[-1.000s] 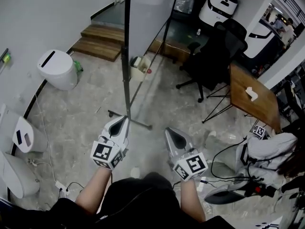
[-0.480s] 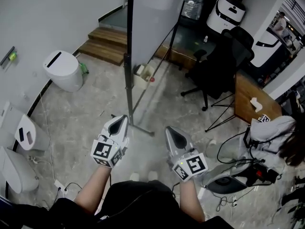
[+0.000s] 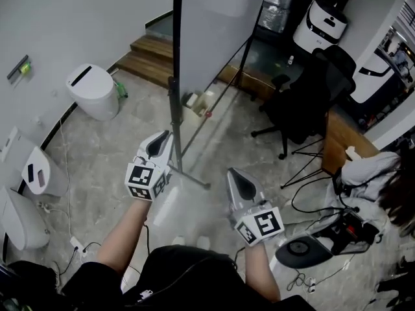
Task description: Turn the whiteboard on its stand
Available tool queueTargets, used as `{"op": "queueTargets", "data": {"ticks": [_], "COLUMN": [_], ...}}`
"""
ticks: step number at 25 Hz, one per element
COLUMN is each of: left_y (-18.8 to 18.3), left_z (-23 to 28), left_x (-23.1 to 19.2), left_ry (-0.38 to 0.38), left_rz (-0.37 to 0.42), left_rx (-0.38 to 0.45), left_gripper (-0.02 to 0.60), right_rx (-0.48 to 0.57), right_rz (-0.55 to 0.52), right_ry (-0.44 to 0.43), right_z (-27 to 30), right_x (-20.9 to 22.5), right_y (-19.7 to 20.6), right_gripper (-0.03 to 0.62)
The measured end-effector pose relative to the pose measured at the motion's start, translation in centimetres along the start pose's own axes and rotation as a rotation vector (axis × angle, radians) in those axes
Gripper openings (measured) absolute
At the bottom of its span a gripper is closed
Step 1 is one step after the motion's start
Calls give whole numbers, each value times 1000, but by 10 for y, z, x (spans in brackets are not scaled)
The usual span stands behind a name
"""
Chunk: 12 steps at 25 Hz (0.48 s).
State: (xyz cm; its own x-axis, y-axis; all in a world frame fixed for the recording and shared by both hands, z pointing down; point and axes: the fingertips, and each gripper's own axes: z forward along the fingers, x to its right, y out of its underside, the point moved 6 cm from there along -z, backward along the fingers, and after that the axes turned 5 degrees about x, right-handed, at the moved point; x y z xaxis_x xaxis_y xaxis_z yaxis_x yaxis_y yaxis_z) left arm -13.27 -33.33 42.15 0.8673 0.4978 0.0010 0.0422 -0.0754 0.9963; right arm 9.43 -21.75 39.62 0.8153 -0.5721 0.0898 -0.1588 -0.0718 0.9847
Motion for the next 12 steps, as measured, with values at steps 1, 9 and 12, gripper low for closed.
{"op": "queueTargets", "data": {"ticks": [1, 9, 12], "left_y": [-1, 8, 13], "left_z": [8, 75, 96], "left_x": [-3, -46, -59], "left_ry": [-8, -81, -105], "left_rz": [5, 20, 34], "left_rx": [0, -42, -59], "left_gripper": [56, 105, 135], "right_rx": [0, -16, -24], "right_rz": [0, -5, -5], "right_ry": [-4, -59, -62], "right_z": [2, 27, 31], "right_x": [2, 0, 1], "right_y": [0, -7, -8], "right_gripper": [9, 9, 9]}}
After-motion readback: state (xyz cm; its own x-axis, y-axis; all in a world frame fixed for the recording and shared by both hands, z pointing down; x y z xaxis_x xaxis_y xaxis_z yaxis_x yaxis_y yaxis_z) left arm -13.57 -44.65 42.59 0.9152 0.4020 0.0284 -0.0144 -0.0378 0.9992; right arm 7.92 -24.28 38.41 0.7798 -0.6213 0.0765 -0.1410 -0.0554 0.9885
